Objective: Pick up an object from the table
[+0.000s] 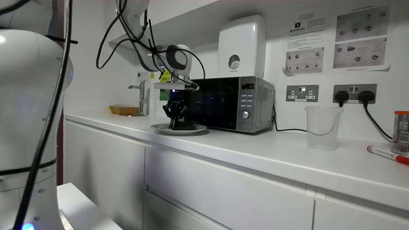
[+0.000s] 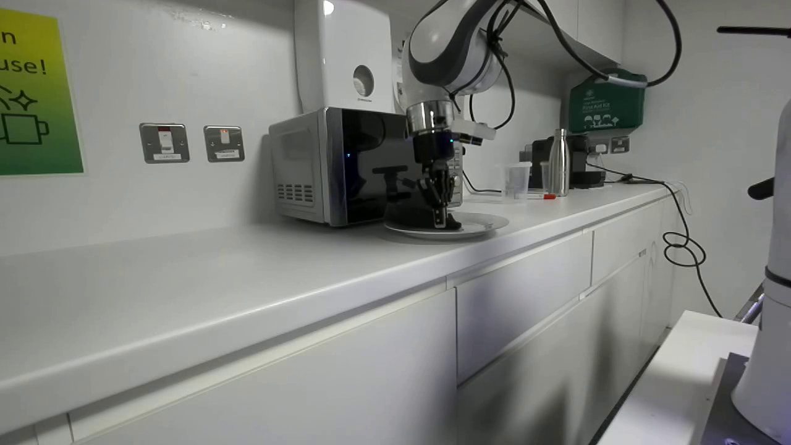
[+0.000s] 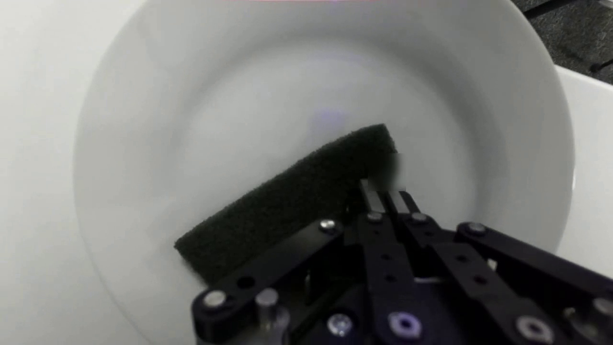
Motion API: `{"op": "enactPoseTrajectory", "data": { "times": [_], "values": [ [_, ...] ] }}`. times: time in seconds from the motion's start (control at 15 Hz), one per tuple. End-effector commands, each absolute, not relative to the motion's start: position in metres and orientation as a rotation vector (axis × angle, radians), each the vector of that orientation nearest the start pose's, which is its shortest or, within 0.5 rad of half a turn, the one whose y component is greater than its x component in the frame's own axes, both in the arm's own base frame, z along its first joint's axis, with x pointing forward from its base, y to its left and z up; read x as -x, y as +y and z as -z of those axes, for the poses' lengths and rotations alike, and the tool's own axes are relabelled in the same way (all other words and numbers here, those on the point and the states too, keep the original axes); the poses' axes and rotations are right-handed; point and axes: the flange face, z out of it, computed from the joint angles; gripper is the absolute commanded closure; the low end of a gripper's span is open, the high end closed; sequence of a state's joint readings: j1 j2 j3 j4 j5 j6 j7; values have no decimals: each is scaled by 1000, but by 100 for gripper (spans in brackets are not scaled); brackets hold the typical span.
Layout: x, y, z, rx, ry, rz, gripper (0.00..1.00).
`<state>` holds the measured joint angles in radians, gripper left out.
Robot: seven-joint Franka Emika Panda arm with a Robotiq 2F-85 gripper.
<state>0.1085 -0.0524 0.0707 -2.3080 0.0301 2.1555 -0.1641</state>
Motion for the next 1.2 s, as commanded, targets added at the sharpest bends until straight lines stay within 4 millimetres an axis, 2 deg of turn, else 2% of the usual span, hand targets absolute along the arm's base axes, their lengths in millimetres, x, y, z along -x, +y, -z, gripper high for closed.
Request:
{"op": "enactPoseTrajectory", "data": {
  "times": [0.0,0.6,1.13],
  "values": [
    [-500,66,-355,3110,-447,-170,99],
    [-502,3,-373,3166,-302,-107,99],
    [-504,-34,-418,3197,-200,43,99]
  ]
}}
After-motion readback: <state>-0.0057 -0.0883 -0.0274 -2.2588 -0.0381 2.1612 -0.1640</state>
